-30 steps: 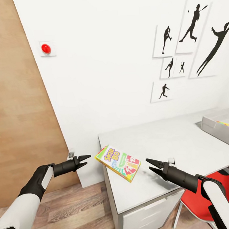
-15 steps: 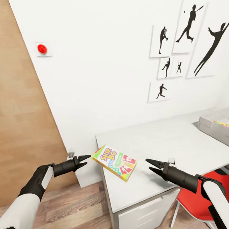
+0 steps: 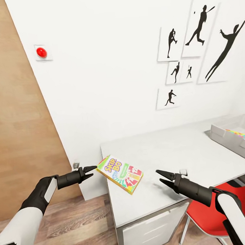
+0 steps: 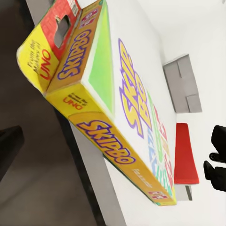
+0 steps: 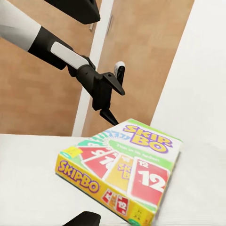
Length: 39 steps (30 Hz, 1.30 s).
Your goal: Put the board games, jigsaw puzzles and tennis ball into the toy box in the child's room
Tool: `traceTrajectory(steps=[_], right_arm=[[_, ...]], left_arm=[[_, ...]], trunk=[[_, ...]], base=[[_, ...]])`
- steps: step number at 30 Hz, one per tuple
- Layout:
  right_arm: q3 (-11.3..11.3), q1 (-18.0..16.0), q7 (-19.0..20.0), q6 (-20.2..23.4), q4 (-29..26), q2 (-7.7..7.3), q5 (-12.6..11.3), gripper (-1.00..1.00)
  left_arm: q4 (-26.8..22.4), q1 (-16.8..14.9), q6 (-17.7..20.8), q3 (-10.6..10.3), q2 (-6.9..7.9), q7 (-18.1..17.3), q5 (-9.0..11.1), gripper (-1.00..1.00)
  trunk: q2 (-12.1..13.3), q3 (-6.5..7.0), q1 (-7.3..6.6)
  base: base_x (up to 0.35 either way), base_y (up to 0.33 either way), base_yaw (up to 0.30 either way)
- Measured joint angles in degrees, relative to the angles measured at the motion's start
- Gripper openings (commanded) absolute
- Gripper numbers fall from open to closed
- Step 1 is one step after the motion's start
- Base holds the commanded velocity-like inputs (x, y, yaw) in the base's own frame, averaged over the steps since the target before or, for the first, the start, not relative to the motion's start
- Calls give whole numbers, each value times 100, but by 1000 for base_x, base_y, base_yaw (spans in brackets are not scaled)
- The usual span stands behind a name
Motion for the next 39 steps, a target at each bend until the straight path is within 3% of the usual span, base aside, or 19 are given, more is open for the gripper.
traceTrajectory(steps=[39], right_arm=[[-12, 0, 0, 0, 0, 2, 0, 100]], left_arm=[[0, 0, 0, 7, 0, -3, 6, 100]], trunk=[[0, 0, 0]], base=[[33, 3, 0]])
